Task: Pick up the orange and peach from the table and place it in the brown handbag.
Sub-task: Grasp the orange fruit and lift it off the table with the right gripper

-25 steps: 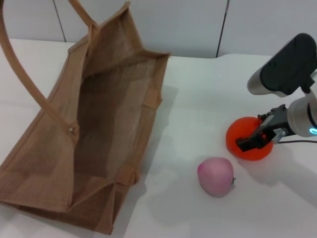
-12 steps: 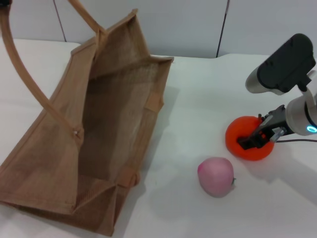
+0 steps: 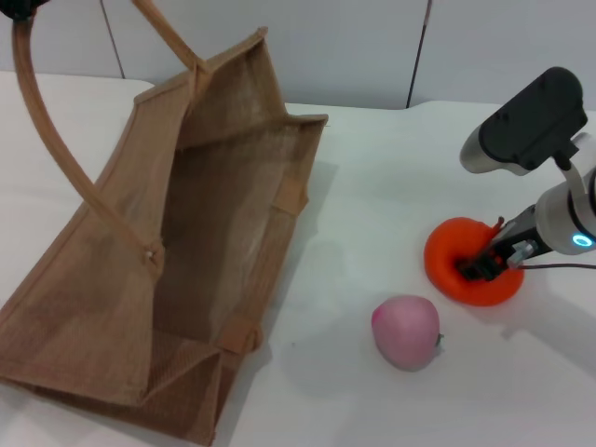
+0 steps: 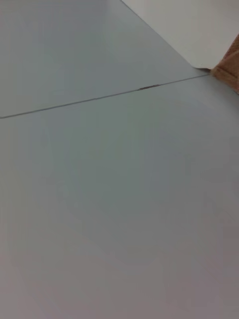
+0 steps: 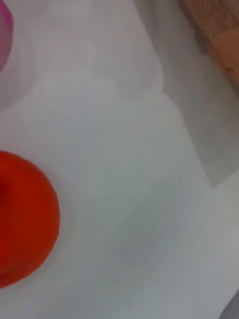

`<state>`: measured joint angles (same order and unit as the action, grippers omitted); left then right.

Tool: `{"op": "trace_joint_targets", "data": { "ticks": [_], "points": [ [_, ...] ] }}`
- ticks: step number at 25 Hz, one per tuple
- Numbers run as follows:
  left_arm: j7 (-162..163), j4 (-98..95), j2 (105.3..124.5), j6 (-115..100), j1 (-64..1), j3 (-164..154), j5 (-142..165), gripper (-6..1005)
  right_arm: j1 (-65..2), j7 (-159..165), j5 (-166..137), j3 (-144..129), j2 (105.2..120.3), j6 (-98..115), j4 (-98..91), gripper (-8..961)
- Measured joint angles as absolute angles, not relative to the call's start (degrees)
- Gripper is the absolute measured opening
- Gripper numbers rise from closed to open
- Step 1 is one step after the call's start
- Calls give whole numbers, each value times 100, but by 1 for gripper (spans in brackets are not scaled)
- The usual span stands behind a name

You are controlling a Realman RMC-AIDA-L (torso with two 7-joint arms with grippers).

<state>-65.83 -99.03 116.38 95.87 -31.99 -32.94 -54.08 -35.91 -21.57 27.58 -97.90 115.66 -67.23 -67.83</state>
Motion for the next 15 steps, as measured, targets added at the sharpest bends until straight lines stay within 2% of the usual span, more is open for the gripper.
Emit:
{"op": "trace_joint_targets", "data": {
  "ticks": [15],
  "points": [
    [-6639, -9834, 11629, 9570, -3174, -3233, -5405, 114, -3584, -2207, 2953, -9678, 11559, -6754, -7163, 419]
  ]
}}
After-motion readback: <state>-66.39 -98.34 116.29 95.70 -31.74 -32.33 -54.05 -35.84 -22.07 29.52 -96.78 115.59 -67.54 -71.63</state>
